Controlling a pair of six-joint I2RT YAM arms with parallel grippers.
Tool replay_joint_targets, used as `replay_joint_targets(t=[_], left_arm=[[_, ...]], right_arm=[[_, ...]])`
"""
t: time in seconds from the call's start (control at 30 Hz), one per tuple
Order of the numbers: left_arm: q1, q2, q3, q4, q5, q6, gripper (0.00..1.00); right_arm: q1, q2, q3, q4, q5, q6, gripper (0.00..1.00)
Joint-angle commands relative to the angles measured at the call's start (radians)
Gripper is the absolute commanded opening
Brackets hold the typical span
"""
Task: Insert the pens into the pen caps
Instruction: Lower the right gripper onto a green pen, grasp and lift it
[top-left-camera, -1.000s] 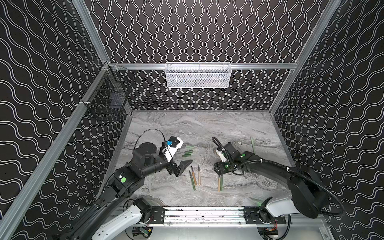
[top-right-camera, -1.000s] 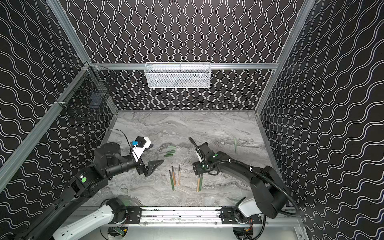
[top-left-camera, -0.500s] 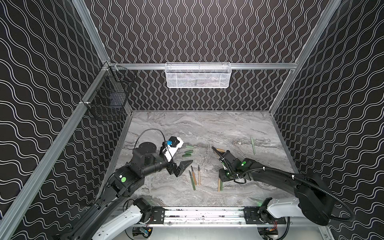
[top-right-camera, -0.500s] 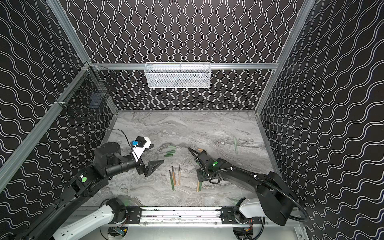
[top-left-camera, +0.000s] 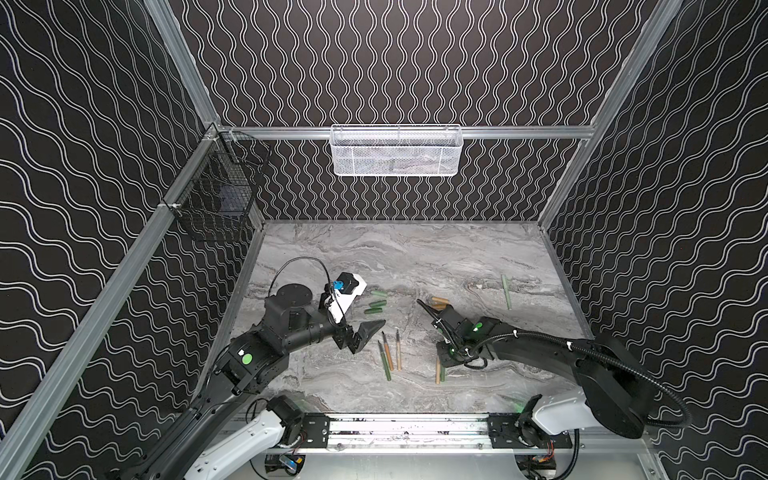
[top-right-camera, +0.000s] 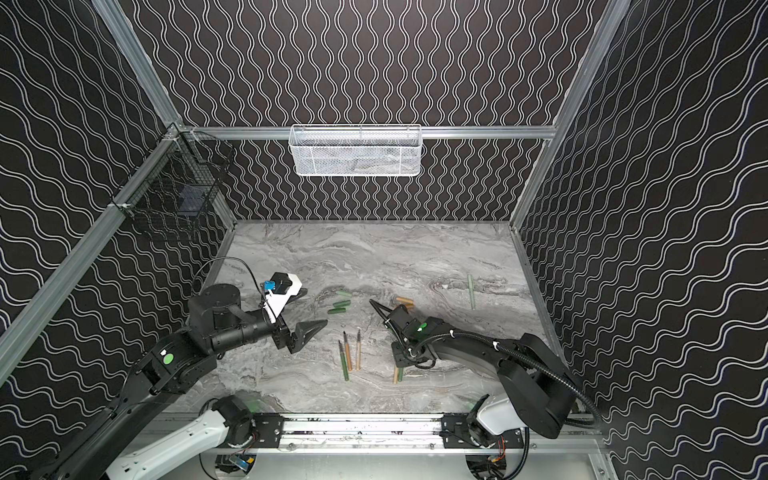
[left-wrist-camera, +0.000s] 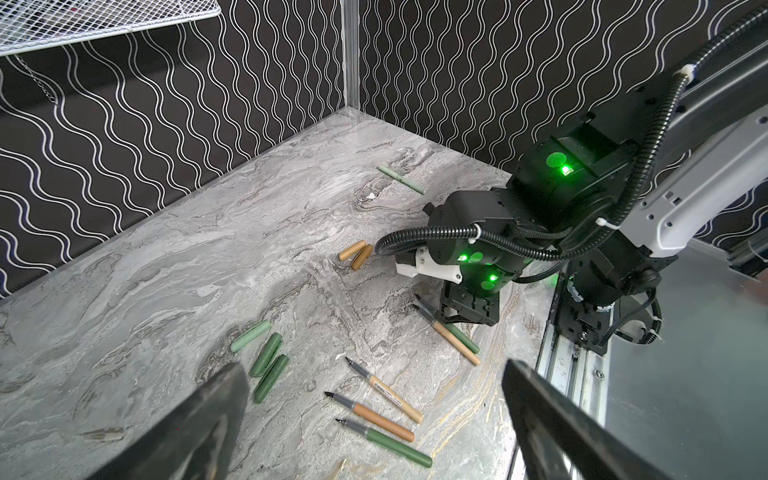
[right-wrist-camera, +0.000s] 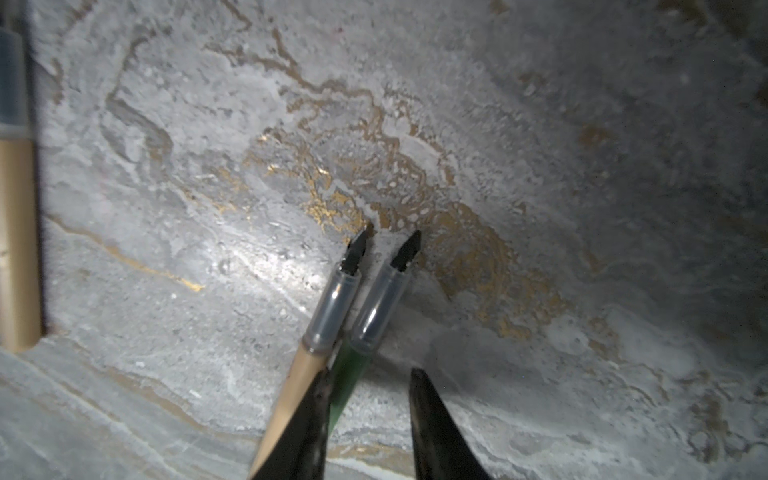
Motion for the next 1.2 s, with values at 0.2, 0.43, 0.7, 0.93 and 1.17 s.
replay_joint_targets(t=[0.2, 0.43, 0.7, 0.93, 1.17], left_arm=[[0.007, 0.001, -0.002, 0.047, 0.022, -0.014, 0.99], [0.01, 0.005, -0.002, 0.053, 0.032, -0.018, 0.99], [0.016, 0.005, -0.003, 0.057, 0.045, -0.025, 0.99], [0.016, -0.001, -0.01, 0.079, 0.055, -0.055, 0.99], [0.015, 0.011, -0.027, 0.14, 0.102, -0.129, 0.99]], right_arm=[[0.043, 0.012, 0.006, -0.067, 0.027, 0.058, 0.32], [0.085, 0.01, -0.021, -0.091, 0.019, 0.111, 0.3], [0.115, 0.037, -0.04, -0.083, 0.016, 0.148, 0.23], [0.114, 0.035, -0.023, -0.081, 0.028, 0.155, 0.15], [0.07, -0.05, 0.04, -0.106, 0.085, 0.133, 0.12]])
